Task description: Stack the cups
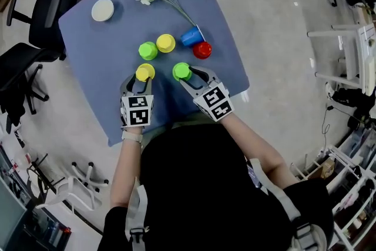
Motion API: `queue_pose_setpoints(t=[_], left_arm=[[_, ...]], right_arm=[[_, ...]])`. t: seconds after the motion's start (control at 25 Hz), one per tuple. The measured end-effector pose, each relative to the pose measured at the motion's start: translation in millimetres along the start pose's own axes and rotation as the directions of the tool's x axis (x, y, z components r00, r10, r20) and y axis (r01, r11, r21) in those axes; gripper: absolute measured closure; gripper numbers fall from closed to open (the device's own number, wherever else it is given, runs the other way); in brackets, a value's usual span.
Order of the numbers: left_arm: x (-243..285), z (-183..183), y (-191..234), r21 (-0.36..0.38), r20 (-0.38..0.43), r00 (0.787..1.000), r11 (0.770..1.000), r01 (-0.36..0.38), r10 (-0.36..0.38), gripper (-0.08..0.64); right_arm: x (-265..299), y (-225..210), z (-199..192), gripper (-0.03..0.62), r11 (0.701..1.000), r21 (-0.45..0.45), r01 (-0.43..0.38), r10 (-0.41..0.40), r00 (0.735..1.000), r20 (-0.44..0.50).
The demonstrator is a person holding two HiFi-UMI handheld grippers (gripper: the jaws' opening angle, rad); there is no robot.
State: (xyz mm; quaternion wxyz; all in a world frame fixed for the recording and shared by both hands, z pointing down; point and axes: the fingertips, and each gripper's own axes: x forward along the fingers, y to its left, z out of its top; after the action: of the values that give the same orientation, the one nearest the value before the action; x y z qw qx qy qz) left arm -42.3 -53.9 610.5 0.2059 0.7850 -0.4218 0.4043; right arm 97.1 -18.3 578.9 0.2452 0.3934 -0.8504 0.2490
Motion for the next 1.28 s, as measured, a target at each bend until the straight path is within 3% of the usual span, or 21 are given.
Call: queue_pose_setpoints(t=[0.4, 0.84, 1.08, 1.28], left_arm=[[-32, -44, 5, -0.061, -0.024, 1.000, 0.998, -0.020, 0.019, 0.349], [-52, -75, 10, -0.120, -0.050, 0.998, 0.992, -0.030, 0.024, 0.349], [-51, -82, 12, -0.116, -0.059, 0.998, 0.992, -0.042, 0.035, 0.348], [-51, -82, 12, -0.119, -0.061, 0.997, 0.992, -0.045, 0.038, 0.348]], right_arm=[[43, 60, 1, 0.388, 0.980, -0.105, -0.169, 0.163, 0.985, -0.065], [75, 100, -9, 0.388, 0.938, -0.201, -0.281, 0.253, 0.955, -0.156], [80, 110, -13, 0.385, 0.928, -0.191, -0.321, 0.286, 0.940, -0.187], [71, 108, -7, 0.333, 0.929, -0.167, -0.331, 0.306, 0.939, -0.156]])
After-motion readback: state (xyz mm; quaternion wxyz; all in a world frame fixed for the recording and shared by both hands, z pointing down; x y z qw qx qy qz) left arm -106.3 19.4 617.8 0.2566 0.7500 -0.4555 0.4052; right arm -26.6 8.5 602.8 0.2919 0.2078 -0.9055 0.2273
